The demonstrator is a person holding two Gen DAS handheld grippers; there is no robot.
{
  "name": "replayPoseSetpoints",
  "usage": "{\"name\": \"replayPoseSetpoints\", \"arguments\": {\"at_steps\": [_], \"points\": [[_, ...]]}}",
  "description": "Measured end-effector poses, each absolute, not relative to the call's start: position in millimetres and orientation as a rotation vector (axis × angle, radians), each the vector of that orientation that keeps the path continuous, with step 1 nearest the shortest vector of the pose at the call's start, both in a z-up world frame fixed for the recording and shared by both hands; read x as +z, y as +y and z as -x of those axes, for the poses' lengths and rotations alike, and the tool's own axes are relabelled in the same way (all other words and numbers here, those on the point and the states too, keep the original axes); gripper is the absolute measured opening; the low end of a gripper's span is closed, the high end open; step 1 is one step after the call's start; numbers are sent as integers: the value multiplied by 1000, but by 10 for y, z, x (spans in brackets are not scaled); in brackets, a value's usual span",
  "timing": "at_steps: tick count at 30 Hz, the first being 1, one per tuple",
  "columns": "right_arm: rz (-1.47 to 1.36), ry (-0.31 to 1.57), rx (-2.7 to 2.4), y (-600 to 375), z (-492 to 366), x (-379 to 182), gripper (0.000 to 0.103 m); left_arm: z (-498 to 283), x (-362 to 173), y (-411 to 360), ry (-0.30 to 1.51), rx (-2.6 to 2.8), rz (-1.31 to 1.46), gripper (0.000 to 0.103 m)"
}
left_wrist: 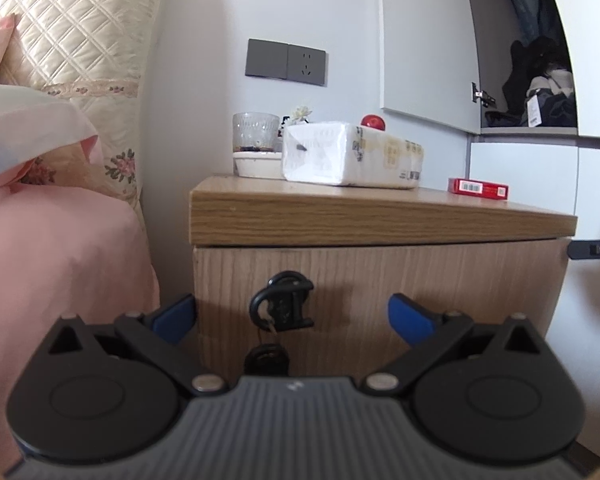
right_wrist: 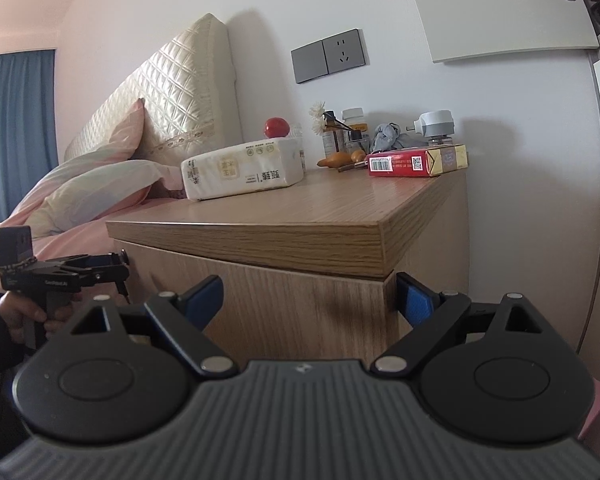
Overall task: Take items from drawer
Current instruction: 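Pull the drawer outward from the nightstand with the left tool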
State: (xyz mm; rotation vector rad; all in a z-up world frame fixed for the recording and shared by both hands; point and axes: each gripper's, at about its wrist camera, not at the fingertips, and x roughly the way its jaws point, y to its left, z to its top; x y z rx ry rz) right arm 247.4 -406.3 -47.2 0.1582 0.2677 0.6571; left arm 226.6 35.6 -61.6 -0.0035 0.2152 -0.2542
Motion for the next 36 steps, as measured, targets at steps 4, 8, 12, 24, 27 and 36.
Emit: {"name": "replayPoseSetpoints", "arguments": {"at_steps": [4, 8, 12, 24, 27, 36], "points": [[-156, 275, 688, -4100, -2423, -453, 94, -2228, -579, 377, 186, -262, 15, 103], [-147, 277, 730, -4149, -2340, -443, 94, -2224, -576, 370, 182, -273, 12, 103], [-124, 273, 745, -4150, -2255, -439, 94, -2167, -580, 360, 177, -281, 1, 103], [-81, 272, 782, -4167, -1990, -415, 94, -1820, -568, 363, 177, -257, -15, 97], [-67, 275, 784, -4162, -1901, -403, 94, -1718, -567, 362, 175, -256, -24, 97], [-65, 281, 790, -4176, -1664, -381, 94, -1466, -576, 368, 163, -258, -24, 97]]}}
